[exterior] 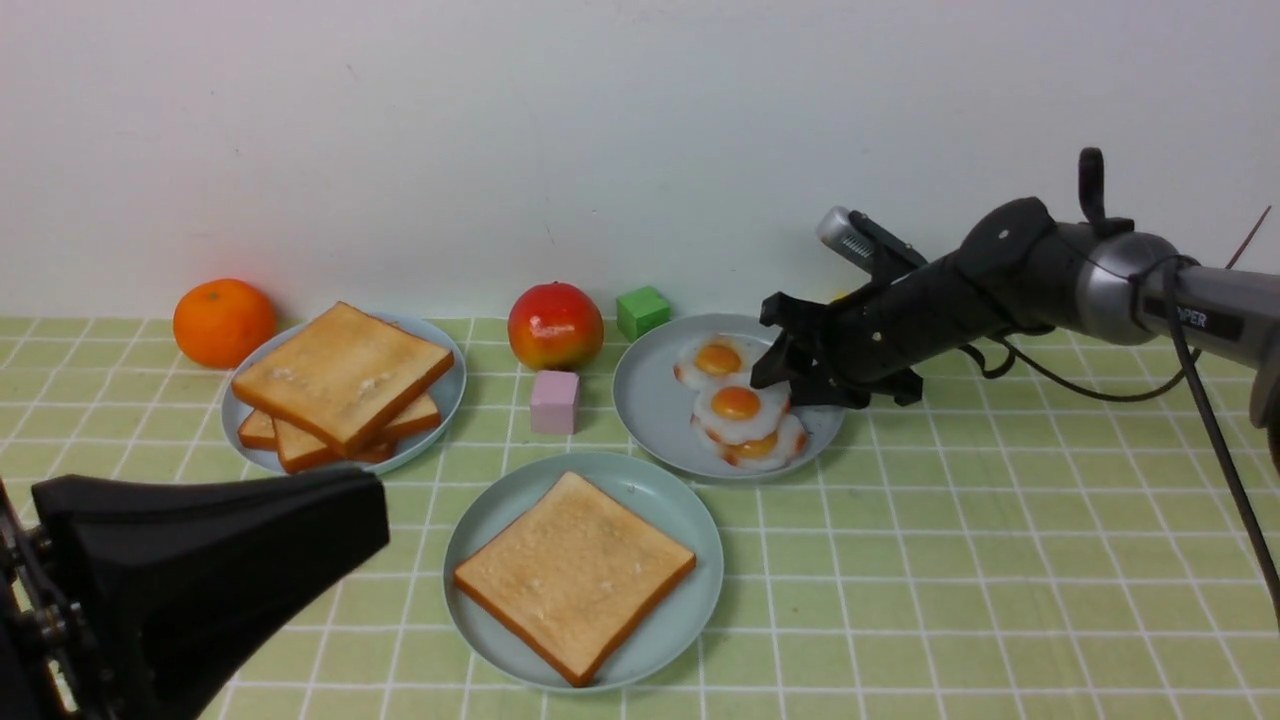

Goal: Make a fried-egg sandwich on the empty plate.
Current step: Use the right arm to grab a fried egg, then use the right arm to place the fried egg on the slice of bread in the middle

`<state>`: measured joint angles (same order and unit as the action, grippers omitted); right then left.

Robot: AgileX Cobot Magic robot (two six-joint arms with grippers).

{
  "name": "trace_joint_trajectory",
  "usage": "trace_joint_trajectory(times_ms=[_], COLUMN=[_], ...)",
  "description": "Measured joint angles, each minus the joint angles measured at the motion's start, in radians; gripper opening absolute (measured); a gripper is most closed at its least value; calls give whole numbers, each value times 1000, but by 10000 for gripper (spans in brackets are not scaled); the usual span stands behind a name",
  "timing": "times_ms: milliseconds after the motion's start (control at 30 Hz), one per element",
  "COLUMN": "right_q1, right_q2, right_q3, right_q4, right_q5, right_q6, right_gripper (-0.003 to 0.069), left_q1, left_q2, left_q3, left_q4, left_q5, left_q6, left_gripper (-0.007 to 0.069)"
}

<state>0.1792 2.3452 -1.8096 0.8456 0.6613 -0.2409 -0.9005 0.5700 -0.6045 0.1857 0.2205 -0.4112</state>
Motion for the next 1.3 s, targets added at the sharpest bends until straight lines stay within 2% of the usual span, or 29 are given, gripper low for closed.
trace_joint_trajectory(times_ms=[33,67,133,300,467,600,700,800,833,1033,1167,1300], right_q1=[0,0,0,0,0,4,33,83,124,219,246,249], right_q2=[0,1,1,-21,-103,-205,-290,-350,-372,-380,-367,-328], right_q3=[0,0,0,0,1,11,72,164,234,378,392,392], right_q4=[0,0,8,45,79,89,97,111,139,279,344,402], right_q5=[0,0,-3,-6,65,175,234,231,211,156,125,114], right_q6=[0,1,2,1,-68,-96,-113,-142,-168,-278,-306,-312], right_gripper=[276,223,163,77,76,76,76,76,76,76,76,76], left_q1=[0,0,0,0,0,0,0,0,0,1,1,1], left_q2=[0,0,0,0,1,21,47,63,71,71,71,71], left_q3=[0,0,0,0,0,0,0,0,0,0,0,0], left_q4=[0,0,0,0,1,17,81,166,247,465,508,515], left_q5=[0,0,0,1,68,142,196,232,251,278,281,281], left_q6=[0,0,0,0,-10,-65,-140,-233,-316,-542,-602,-614], left_gripper=[-13,-13,-13,-13,-13,-13,-11,-12,-12,-12,-10,-8])
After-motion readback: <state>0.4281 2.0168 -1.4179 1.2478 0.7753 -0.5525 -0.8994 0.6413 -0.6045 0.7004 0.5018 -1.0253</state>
